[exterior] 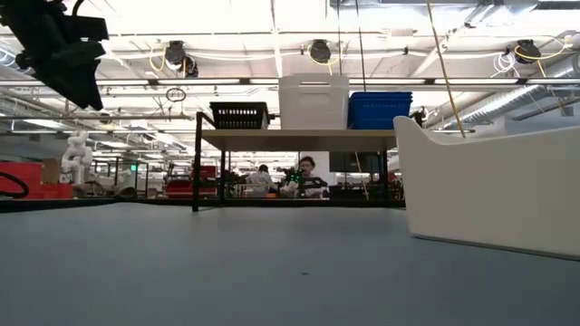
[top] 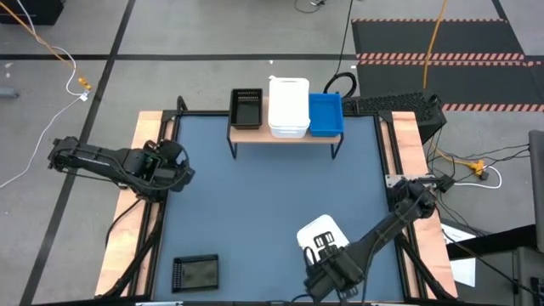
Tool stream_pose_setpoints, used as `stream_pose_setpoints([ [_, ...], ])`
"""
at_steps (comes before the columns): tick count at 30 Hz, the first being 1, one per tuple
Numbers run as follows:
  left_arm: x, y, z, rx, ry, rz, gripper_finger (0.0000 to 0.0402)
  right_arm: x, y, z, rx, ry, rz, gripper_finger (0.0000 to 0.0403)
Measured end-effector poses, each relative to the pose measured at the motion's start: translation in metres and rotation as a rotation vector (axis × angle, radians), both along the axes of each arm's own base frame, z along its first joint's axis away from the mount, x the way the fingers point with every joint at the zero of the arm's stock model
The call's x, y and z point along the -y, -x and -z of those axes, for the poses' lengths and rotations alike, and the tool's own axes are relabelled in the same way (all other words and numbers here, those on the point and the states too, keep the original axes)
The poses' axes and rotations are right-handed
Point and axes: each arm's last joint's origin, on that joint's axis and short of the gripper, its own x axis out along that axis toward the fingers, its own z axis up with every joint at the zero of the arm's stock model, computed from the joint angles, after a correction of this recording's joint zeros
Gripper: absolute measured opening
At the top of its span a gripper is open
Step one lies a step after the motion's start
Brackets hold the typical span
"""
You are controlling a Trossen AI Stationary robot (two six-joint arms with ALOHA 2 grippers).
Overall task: Stack baskets on shelf by color
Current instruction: Stack the white bin on top of the other white bins on the shelf
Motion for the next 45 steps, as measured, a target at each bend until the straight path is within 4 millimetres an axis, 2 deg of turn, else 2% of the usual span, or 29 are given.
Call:
stream_pose_setpoints([
  [2,0.000,-0.001,0.000,0.017,0.004,-0.008,0.0257,0.000,0.000,0.000,0.046,0.053,0.016,0.0152],
  [5,0.001,-0.005,-0.001,0.050,0.009,0.004,0.0257,0.011,-0.008,0.000,0.099,0.126,0.149,0.0150],
  [8,0.003,-0.015,-0.004,0.095,-0.020,0.075,0.0257,0.036,-0.018,-0.002,0.087,0.194,0.337,0.0150],
  [11,0.007,-0.034,-0.010,0.162,-0.075,0.209,0.0257,0.063,-0.019,-0.013,0.029,0.212,0.453,0.0150],
  [15,0.024,-0.077,-0.011,0.293,-0.117,0.563,0.0257,0.080,-0.011,-0.038,0.028,0.124,0.528,0.0150],
  [19,0.050,-0.127,-0.005,0.564,-0.150,1.061,0.0257,0.079,0.007,-0.066,0.103,0.003,0.598,0.0150],
  [21,0.059,-0.150,-0.003,0.666,-0.138,1.182,0.0257,0.076,0.018,-0.079,0.147,-0.036,0.659,0.0150],
  [24,0.068,-0.186,-0.001,0.697,-0.132,1.200,0.0257,0.070,0.035,-0.092,0.217,-0.057,0.745,0.0150],
  [27,0.075,-0.226,0.014,0.624,-0.103,1.197,0.0257,0.063,0.050,-0.099,0.257,-0.046,0.779,0.0150],
  [30,0.082,-0.265,0.032,0.556,-0.059,1.180,0.0257,0.058,0.058,-0.100,0.266,-0.023,0.796,0.0150],
  [34,0.089,-0.307,0.040,0.542,-0.008,1.144,0.0257,0.058,0.062,-0.095,0.243,0.018,0.813,0.0150],
  [40,0.097,-0.346,0.072,0.398,0.073,1.118,0.0257,0.062,0.059,-0.075,0.184,0.072,0.837,0.0150],
  [45,0.100,-0.359,0.082,0.310,0.096,1.114,0.0255,0.059,0.058,-0.050,0.054,0.050,0.848,0.0150],
])
